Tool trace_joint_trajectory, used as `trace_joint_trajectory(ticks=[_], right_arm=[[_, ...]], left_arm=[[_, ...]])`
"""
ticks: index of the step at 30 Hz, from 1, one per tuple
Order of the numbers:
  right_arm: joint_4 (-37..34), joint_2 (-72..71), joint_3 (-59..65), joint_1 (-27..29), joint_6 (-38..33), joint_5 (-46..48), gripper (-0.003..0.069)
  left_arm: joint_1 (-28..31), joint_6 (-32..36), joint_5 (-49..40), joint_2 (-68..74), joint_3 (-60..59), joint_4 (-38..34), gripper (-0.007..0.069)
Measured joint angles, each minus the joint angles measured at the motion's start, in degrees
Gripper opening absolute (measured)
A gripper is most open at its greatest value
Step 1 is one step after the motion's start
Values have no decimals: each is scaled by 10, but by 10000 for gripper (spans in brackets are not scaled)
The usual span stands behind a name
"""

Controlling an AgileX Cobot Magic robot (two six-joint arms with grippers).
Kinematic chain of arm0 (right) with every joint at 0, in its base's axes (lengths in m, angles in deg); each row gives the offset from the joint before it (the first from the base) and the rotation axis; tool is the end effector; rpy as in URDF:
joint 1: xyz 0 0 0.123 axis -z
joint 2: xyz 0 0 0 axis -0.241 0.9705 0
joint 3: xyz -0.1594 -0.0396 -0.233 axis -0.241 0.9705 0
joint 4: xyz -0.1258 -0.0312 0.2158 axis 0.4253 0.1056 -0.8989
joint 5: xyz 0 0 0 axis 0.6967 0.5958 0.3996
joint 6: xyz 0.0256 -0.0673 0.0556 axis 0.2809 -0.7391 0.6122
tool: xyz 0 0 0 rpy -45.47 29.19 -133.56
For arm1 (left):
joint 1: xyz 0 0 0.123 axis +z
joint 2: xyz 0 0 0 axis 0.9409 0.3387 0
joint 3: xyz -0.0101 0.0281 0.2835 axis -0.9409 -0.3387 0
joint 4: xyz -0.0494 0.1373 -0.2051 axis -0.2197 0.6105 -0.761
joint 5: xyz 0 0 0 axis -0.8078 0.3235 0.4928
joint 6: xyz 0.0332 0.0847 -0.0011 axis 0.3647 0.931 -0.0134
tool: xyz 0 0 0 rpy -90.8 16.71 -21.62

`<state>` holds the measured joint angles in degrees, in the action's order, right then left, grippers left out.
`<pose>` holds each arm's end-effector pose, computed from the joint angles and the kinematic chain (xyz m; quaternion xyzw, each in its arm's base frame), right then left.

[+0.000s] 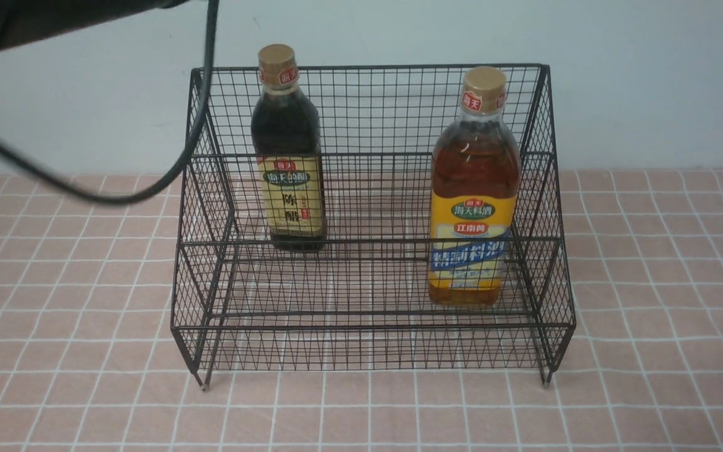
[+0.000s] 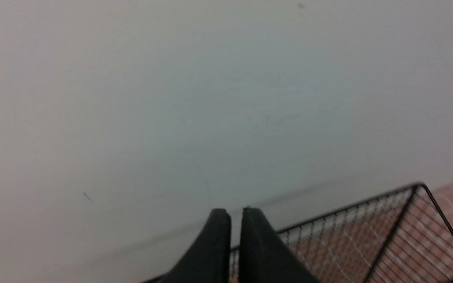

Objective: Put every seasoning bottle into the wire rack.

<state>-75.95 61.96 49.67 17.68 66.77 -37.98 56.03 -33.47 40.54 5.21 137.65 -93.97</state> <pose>0.0527 0.0024 0.1731 -0.0352 0.8017 -0.0249 0.5962 0.3169 -0.1021 0.4200 0.1748 0.7565 -0.1636 0.6086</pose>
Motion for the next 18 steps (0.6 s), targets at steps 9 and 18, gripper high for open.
trace_joint_trajectory(ticks=[9,18], right_arm=[[0,0,0,0,0,0,-14],[0,0,0,0,0,0,-14]], left_arm=[[105,-58,-237,-85,-1,85,-7],[184,-157,-280,-278,-145,149,-7]])
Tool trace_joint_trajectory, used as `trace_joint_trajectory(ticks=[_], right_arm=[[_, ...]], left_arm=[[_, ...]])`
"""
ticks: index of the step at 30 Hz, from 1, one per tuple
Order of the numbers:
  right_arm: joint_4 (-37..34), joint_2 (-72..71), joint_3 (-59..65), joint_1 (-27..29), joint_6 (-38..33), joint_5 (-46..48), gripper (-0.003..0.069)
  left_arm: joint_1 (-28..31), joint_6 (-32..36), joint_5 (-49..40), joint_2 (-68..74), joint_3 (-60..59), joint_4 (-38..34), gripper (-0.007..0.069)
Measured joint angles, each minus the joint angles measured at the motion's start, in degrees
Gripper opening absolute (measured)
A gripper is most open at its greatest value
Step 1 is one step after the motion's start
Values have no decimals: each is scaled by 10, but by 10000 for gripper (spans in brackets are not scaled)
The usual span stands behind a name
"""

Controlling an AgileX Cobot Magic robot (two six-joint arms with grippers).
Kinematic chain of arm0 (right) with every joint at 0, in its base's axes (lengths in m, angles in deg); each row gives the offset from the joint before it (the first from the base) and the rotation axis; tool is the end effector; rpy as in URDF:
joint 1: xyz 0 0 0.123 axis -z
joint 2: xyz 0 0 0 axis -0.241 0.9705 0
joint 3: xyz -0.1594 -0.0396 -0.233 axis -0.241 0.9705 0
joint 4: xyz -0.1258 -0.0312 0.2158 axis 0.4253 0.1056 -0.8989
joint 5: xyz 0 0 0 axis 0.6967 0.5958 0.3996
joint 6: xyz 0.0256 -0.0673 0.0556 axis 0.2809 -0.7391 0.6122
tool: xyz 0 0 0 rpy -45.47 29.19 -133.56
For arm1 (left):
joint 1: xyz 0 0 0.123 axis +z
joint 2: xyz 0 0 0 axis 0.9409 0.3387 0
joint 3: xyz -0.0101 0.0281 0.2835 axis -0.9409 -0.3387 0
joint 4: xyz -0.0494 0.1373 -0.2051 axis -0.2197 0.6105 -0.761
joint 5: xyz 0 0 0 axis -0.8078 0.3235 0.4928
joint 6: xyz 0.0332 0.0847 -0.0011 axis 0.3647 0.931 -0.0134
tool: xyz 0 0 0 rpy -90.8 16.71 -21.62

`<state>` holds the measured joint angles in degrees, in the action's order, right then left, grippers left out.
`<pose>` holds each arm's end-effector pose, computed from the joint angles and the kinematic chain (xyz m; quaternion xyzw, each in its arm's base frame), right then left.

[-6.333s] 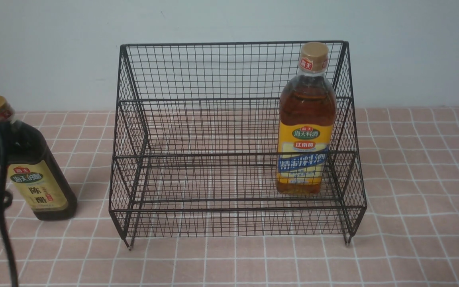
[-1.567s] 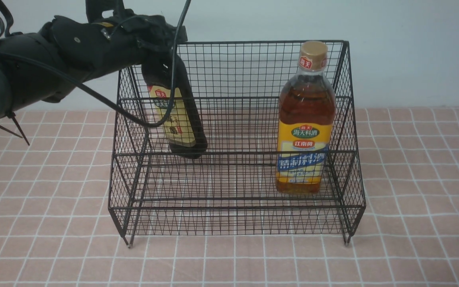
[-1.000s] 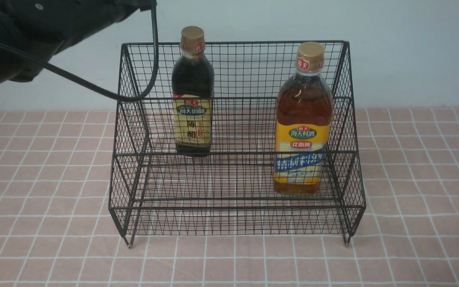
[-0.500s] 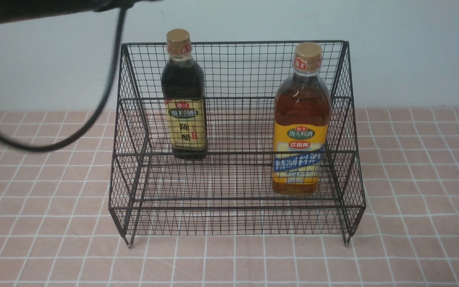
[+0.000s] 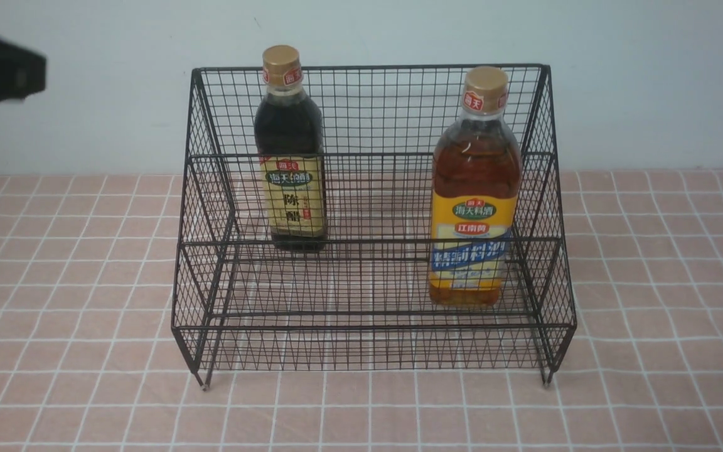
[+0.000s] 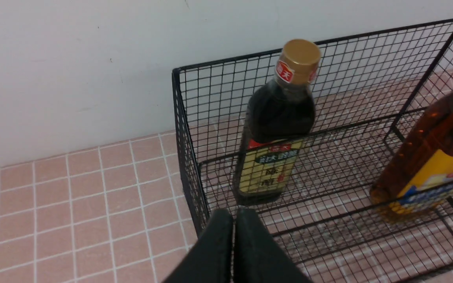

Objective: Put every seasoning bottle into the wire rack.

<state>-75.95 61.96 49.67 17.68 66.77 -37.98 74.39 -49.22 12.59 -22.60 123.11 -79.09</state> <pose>0.0527 0.0024 0.1731 -0.0352 0.8017 -0.0249 0.5962 0.1761 -0.0204 0.4204 0.1154 0.8408 -0.1098 0.5174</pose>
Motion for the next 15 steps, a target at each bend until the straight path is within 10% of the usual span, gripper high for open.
trace_joint_trajectory(ticks=[15], right_arm=[[0,0,0,0,0,0,-14]], left_arm=[[-2,11,-55,-333,-160,-105,-7]])
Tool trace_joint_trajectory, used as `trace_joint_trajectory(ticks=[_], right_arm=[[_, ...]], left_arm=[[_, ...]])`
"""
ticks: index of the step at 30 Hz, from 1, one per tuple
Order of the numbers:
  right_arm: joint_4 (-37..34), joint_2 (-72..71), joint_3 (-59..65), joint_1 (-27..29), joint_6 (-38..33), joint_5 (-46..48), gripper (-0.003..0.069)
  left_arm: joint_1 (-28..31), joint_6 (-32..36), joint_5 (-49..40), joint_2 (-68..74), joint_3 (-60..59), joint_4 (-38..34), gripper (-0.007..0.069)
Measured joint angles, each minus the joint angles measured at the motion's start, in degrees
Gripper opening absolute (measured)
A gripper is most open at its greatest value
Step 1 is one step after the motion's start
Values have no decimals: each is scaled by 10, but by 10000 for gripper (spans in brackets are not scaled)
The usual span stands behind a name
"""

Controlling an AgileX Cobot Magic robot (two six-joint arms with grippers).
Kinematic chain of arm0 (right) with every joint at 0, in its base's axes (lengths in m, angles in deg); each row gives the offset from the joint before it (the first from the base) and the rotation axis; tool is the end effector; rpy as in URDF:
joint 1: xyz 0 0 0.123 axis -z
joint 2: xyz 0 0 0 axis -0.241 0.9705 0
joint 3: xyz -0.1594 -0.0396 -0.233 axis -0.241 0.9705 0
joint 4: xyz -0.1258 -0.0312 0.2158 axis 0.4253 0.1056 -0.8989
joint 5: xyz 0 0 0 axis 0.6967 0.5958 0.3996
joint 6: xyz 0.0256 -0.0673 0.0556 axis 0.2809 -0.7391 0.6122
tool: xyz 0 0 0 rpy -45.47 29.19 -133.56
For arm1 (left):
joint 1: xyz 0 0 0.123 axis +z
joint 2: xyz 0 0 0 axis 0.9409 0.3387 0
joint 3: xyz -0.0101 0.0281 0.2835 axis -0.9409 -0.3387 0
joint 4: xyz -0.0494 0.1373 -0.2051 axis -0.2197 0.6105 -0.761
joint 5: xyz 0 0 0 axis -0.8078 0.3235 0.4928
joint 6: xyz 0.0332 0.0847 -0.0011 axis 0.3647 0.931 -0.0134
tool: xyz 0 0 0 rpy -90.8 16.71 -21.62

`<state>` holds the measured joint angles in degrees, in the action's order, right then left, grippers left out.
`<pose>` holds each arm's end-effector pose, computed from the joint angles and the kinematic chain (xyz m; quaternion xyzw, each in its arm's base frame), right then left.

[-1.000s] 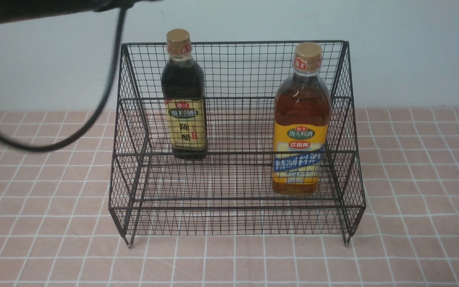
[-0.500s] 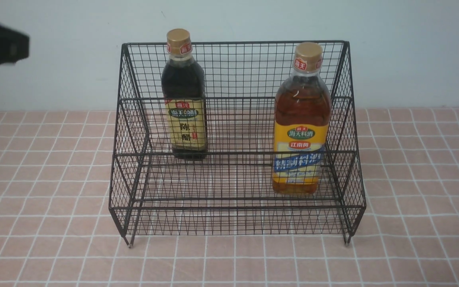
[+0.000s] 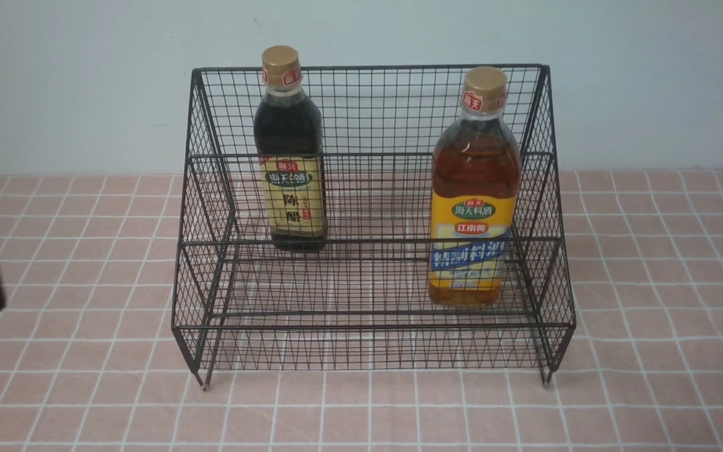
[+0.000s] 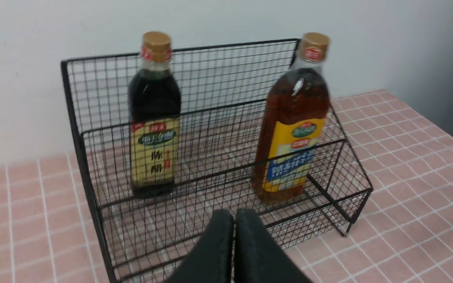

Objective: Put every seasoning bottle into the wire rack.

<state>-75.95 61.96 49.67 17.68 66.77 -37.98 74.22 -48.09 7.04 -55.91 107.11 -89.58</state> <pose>0.0527 0.0024 0.1731 -0.0352 0.8017 -0.0249 0.5962 0.0271 -0.0451 0.3932 0.1547 0.7561 -0.1763 0.6110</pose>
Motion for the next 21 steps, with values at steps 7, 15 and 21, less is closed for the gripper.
trace_joint_trajectory(ticks=[7,15,21], right_arm=[[0,0,0,0,0,0,-14],[0,0,0,0,0,0,-14],[0,0,0,0,0,0,-14]], left_arm=[[0,5,27,-66,0,-7,-7],[-24,-6,80,-75,-16,87,-7],[-55,-89,146,-107,-100,191,-7]])
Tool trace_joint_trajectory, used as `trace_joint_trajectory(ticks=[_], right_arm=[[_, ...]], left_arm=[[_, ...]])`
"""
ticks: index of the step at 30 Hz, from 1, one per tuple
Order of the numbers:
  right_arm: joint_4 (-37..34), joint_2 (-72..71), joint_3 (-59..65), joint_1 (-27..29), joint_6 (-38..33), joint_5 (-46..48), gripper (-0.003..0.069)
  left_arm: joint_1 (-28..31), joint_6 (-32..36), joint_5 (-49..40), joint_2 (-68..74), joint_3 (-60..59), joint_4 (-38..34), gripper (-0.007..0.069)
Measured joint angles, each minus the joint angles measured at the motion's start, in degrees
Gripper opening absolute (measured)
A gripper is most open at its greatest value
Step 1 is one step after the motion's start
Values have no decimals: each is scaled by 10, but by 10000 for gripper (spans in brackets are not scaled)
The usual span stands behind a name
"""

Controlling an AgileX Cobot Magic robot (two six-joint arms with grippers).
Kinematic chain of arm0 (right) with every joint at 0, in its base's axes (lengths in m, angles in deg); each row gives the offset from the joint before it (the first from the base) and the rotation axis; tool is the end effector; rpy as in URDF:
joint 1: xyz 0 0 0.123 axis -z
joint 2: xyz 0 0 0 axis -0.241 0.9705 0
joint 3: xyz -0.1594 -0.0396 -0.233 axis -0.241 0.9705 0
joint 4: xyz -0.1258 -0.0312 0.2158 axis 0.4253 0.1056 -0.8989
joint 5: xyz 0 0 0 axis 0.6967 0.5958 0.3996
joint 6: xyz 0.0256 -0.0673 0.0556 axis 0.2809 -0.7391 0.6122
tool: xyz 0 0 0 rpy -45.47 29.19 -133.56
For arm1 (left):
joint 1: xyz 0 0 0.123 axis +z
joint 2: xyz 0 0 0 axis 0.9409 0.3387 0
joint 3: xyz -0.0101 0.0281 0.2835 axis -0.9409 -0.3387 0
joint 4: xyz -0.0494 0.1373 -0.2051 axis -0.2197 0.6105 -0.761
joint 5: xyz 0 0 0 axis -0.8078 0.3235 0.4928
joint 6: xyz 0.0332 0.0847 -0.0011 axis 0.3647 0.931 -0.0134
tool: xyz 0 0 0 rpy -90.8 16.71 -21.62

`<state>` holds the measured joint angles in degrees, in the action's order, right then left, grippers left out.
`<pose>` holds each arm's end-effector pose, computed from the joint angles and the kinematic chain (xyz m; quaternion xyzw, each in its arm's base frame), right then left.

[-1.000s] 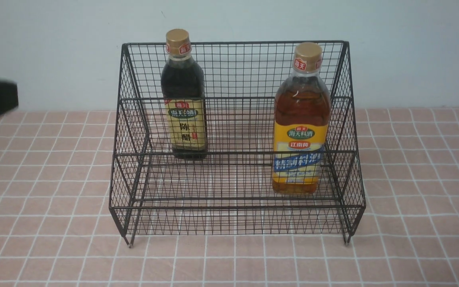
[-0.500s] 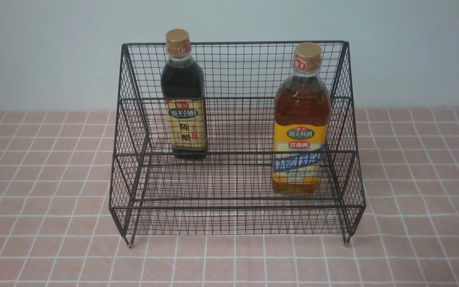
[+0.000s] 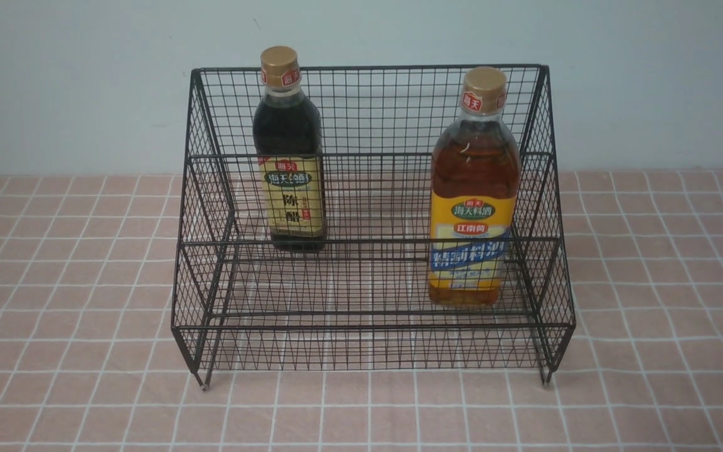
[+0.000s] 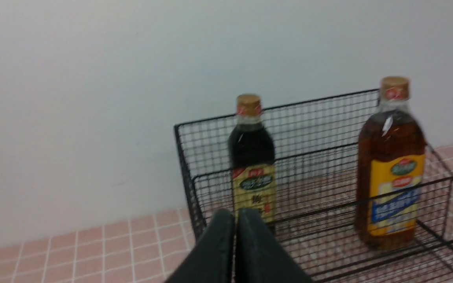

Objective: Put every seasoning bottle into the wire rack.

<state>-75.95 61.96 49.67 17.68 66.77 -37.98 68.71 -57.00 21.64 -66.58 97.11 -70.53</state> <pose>0.0527 0.0024 0.1731 -0.0352 0.8017 -0.0249 0.5962 0.0136 -0.0208 0.3589 0.1079 0.7186 -0.0708 0.6833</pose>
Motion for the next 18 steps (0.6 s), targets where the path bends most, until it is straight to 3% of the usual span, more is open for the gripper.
trace_joint_trajectory(ticks=[5,9,13,18], right_arm=[[0,0,0,0,0,0,-14],[0,0,0,0,0,0,-14],[0,0,0,0,0,0,-14],[0,0,0,0,0,1,-14]], left_arm=[[-1,-96,60,-43,-134,118,-7],[-1,-131,120,-77,-263,159,-7],[-1,-137,160,-100,-365,165,-7],[-1,-139,161,-103,-392,166,-7]])
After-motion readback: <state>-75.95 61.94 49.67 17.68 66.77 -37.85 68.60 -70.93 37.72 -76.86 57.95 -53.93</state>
